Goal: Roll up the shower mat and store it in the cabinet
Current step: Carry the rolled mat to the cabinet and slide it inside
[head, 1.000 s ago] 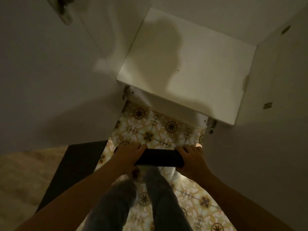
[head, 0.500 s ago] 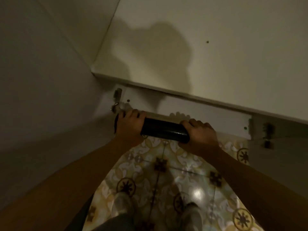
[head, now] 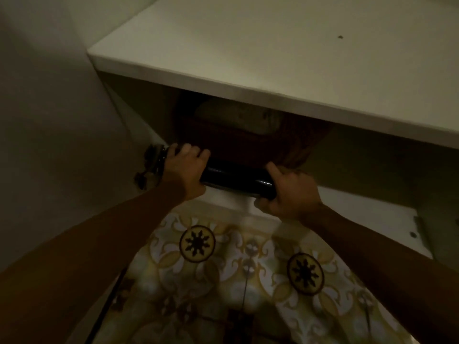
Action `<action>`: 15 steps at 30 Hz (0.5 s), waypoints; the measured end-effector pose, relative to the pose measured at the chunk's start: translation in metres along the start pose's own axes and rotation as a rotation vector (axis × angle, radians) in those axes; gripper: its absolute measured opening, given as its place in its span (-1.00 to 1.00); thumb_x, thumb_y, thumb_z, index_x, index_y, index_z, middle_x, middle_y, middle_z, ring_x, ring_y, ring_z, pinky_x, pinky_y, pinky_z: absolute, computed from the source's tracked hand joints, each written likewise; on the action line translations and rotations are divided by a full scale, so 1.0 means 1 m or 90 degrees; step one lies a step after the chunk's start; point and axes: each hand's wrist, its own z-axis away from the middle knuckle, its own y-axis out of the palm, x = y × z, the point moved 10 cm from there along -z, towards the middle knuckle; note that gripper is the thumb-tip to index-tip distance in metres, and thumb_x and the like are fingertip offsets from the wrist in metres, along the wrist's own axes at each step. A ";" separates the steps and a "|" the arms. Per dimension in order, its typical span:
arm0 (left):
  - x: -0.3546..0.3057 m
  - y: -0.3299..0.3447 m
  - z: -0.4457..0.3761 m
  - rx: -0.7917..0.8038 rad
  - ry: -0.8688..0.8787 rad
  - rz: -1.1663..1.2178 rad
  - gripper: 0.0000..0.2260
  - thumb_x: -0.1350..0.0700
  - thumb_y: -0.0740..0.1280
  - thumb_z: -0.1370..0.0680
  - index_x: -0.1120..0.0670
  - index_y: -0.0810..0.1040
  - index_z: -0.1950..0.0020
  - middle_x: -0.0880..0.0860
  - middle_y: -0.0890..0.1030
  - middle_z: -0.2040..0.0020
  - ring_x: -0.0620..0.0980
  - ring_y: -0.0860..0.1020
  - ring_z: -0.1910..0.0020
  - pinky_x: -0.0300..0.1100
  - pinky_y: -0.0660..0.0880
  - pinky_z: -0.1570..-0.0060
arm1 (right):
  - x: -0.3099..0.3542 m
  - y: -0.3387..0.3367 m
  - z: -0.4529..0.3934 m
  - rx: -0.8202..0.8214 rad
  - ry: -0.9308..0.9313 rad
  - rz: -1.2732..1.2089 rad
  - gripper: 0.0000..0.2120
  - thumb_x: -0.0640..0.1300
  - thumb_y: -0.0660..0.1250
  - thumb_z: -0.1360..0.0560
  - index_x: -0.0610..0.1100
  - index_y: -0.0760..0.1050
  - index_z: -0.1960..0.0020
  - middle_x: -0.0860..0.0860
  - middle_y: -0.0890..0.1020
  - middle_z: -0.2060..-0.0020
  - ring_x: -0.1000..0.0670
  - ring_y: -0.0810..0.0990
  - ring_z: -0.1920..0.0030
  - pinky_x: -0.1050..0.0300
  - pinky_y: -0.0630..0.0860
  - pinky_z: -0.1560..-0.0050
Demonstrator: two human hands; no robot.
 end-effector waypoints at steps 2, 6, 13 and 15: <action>0.006 0.002 -0.005 -0.007 0.004 -0.020 -0.29 -0.06 0.43 -0.30 0.00 0.26 -0.39 0.09 0.48 -0.23 0.15 0.37 -0.25 0.16 0.23 -0.35 | -0.001 0.003 -0.010 0.002 -0.003 0.013 -0.34 0.25 0.44 -0.29 -0.02 0.38 -0.27 -0.06 0.62 0.02 -0.19 0.63 0.20 0.01 0.58 0.25; 0.004 0.009 -0.013 -0.007 0.023 -0.050 -0.25 -0.02 0.46 -0.29 0.05 0.25 -0.42 0.12 0.52 -0.21 0.17 0.46 -0.19 0.08 0.35 -0.27 | -0.011 0.015 -0.019 0.046 0.045 0.034 -0.29 0.22 0.41 -0.35 0.04 0.32 -0.43 -0.08 0.55 -0.18 -0.18 0.63 0.04 0.03 0.56 0.11; 0.004 0.014 -0.012 -0.011 0.051 -0.096 -0.25 -0.02 0.39 -0.37 0.07 0.13 -0.47 0.12 0.39 -0.32 0.15 0.36 -0.32 0.08 0.28 -0.35 | -0.023 0.033 -0.011 0.095 0.109 -0.056 -0.16 0.11 0.39 -0.39 0.00 0.08 -0.56 -0.14 0.37 -0.38 -0.26 0.48 -0.23 -0.06 0.44 -0.22; 0.002 0.013 -0.008 -0.016 0.053 -0.112 -0.27 0.00 0.39 -0.37 0.08 0.14 -0.46 0.12 0.37 -0.34 0.15 0.33 -0.32 0.11 0.26 -0.36 | -0.026 0.035 -0.010 0.103 0.115 -0.067 -0.16 0.11 0.38 -0.39 -0.01 0.07 -0.55 -0.14 0.35 -0.38 -0.26 0.46 -0.25 -0.07 0.41 -0.24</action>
